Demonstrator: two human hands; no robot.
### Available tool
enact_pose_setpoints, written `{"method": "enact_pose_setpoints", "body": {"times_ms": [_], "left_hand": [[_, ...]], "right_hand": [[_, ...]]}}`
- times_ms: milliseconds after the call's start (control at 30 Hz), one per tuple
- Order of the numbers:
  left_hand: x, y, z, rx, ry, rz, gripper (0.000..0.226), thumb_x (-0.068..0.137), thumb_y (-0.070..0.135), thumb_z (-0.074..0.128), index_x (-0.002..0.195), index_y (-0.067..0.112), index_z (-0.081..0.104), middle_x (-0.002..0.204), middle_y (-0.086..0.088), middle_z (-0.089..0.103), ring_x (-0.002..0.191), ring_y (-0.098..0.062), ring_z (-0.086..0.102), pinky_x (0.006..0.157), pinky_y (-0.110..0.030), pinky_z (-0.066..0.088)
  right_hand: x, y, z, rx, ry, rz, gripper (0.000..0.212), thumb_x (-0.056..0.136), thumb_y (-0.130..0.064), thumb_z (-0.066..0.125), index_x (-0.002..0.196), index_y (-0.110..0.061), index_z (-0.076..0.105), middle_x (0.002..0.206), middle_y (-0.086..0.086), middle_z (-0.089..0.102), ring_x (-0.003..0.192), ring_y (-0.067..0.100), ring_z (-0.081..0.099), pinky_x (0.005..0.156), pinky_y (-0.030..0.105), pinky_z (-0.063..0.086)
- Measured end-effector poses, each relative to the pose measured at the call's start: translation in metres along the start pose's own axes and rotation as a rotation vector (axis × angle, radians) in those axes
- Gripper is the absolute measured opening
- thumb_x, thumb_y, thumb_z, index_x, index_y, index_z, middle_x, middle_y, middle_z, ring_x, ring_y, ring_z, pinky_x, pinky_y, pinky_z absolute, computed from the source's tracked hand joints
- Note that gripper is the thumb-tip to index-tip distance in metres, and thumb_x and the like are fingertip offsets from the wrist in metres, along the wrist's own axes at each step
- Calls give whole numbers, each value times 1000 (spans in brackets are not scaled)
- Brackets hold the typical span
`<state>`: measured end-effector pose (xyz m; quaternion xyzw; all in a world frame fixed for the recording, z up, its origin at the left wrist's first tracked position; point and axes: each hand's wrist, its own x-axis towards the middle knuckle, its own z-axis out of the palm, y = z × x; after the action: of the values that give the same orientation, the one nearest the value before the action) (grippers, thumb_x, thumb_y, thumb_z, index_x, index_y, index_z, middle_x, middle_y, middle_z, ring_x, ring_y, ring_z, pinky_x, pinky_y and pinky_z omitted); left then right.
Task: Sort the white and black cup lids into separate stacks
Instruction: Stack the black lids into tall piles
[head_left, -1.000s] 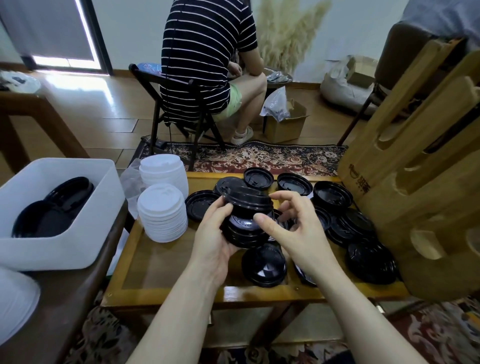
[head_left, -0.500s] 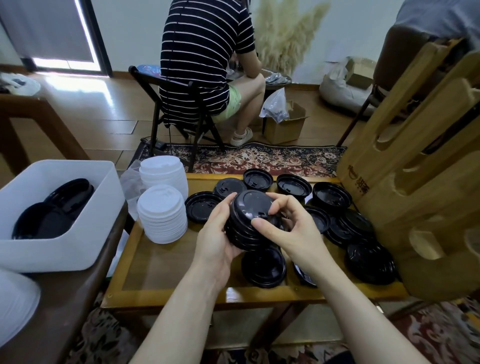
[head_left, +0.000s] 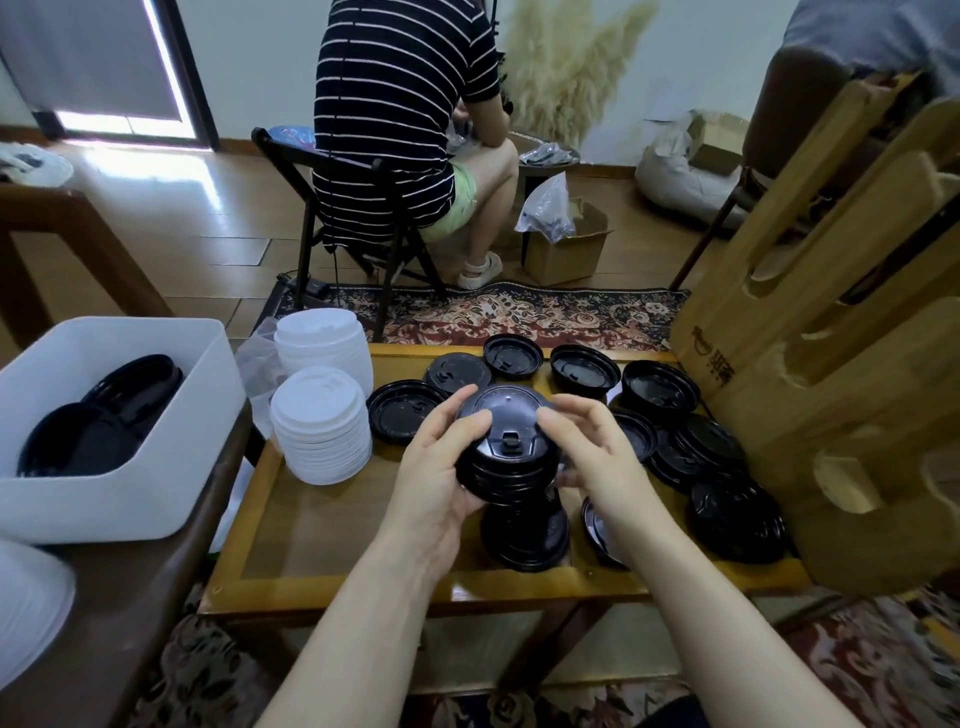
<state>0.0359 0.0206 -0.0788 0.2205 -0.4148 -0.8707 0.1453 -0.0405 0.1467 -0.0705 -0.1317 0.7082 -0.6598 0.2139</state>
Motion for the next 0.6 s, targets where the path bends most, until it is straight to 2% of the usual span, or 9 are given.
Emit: {"method": "enact_pose_setpoints", "body": {"times_ms": [100, 167, 300, 400, 467, 533, 600], "left_hand": [[0, -1, -1, 14, -2, -1, 37, 90, 9, 63, 125, 23, 64, 110, -4, 76, 93, -19, 74, 74, -38, 59], [-1, -1, -1, 11, -10, -1, 39, 90, 7, 63, 126, 22, 63, 109, -4, 76, 95, -20, 74, 80, -41, 59], [2, -5, 0, -14, 3, -12, 55, 85, 12, 70, 137, 23, 54, 120, -4, 72, 104, -22, 72, 85, -44, 58], [0, -8, 2, -50, -36, -71, 76, 77, 22, 81, 145, 14, 46, 128, -10, 67, 111, -27, 69, 94, -51, 55], [-3, -8, 4, -18, -93, -99, 62, 78, 23, 77, 135, 12, 57, 119, -12, 72, 109, -29, 70, 91, -52, 57], [-4, -10, 5, 18, -113, -95, 50, 78, 22, 69, 127, 14, 64, 116, -12, 73, 107, -29, 70, 83, -49, 60], [-3, -10, 4, 16, -96, -79, 47, 81, 17, 67, 128, 16, 64, 117, -13, 72, 108, -29, 70, 78, -46, 61]], "right_hand": [[-1, 1, -3, 68, -41, 78, 32, 90, -28, 64, 118, -15, 58, 109, 9, 69, 79, 12, 66, 60, 27, 50], [-2, 0, -4, 123, -29, 82, 31, 89, -22, 65, 117, -11, 60, 105, 12, 70, 71, 11, 66, 59, 28, 50], [-2, 1, -4, 179, 5, 77, 31, 89, -21, 66, 117, -10, 60, 109, 13, 71, 77, 13, 69, 68, 30, 54], [-1, 4, -6, 181, 54, 74, 33, 88, -23, 68, 118, -11, 59, 112, 12, 70, 89, 19, 70, 75, 36, 55], [-1, 5, -7, 164, 74, 66, 33, 88, -24, 69, 117, -14, 59, 112, 9, 70, 93, 21, 70, 79, 39, 56], [-2, 6, -8, 159, 70, 60, 32, 88, -25, 69, 117, -15, 60, 110, 7, 71, 93, 19, 70, 76, 35, 56], [-3, 6, -8, 144, 40, 55, 33, 88, -27, 68, 117, -14, 60, 108, 6, 72, 90, 17, 71, 70, 29, 57]]}}
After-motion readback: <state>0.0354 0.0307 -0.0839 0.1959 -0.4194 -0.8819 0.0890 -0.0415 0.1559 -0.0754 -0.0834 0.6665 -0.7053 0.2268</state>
